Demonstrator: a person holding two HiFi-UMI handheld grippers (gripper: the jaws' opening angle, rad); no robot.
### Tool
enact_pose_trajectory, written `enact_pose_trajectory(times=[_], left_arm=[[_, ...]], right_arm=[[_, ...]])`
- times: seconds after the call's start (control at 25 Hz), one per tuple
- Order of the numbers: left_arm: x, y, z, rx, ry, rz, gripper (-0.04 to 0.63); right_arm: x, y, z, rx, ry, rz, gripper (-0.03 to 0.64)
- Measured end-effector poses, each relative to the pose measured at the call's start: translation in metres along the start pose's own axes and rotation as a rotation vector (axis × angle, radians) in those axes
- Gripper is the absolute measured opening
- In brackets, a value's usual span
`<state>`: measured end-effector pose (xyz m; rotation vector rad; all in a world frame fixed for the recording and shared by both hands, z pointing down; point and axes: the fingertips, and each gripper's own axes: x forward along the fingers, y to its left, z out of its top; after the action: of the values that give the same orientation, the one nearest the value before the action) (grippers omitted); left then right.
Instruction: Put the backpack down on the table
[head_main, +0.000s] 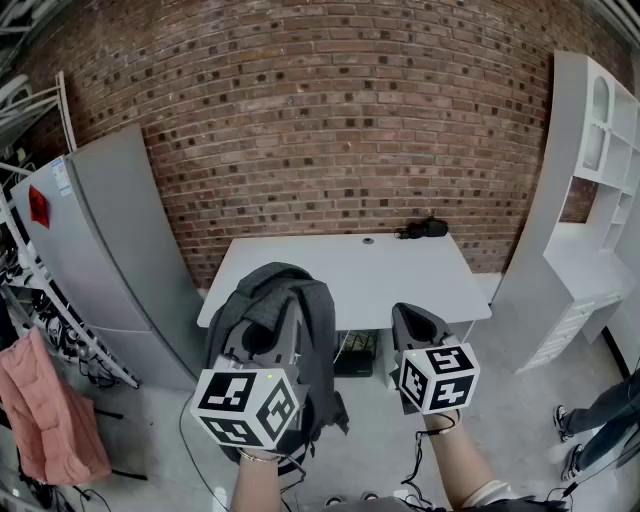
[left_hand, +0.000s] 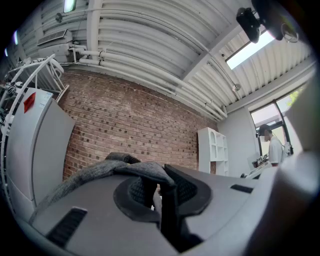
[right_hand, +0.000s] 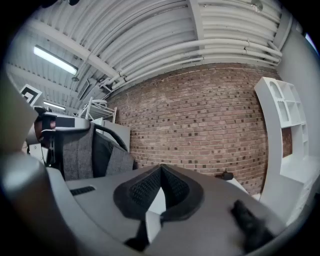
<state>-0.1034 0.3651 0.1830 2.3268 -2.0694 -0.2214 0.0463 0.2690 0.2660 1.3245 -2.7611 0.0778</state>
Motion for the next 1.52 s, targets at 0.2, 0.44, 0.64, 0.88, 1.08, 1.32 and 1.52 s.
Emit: enact_pose_trajectory(times=[0.2, 0.44, 0.64, 0.88, 1.08, 1.32, 1.52], left_arm=[[-0.004, 0.016, 0.005, -0.011, -0.001, -0.008, 0.054], [-0.008, 0.027, 0.005, -0.032, -0.006, -0.036, 0.054], [-0.005, 0.038, 0.008, -0.029, -0.02, -0.036, 0.054], [0.005, 0.048, 0.007, -0.011, -0.007, -0.032, 0.054], [0.018, 0.056, 0.004, -0.002, 0.006, -0.024, 0.054], [0.035, 0.07, 0.01, 0.001, -0.011, -0.008, 0.054], [0.059, 0.073, 0.018, 0.012, -0.027, -0.006, 0.054]], right_arm=[[0.012, 0.016, 0.005, 0.01, -0.003, 0.01, 0.029], [0.019, 0.029, 0.002, 0.033, 0.001, 0.002, 0.031], [0.024, 0.032, -0.001, 0.047, -0.005, -0.011, 0.031], [0.038, 0.028, -0.003, 0.061, 0.001, -0.026, 0.031], [0.056, 0.027, -0.002, 0.065, -0.002, -0.024, 0.031], [0.084, 0.022, 0.002, 0.053, -0.01, -0.012, 0.031], [0.105, 0.009, 0.009, 0.048, -0.016, -0.011, 0.031]])
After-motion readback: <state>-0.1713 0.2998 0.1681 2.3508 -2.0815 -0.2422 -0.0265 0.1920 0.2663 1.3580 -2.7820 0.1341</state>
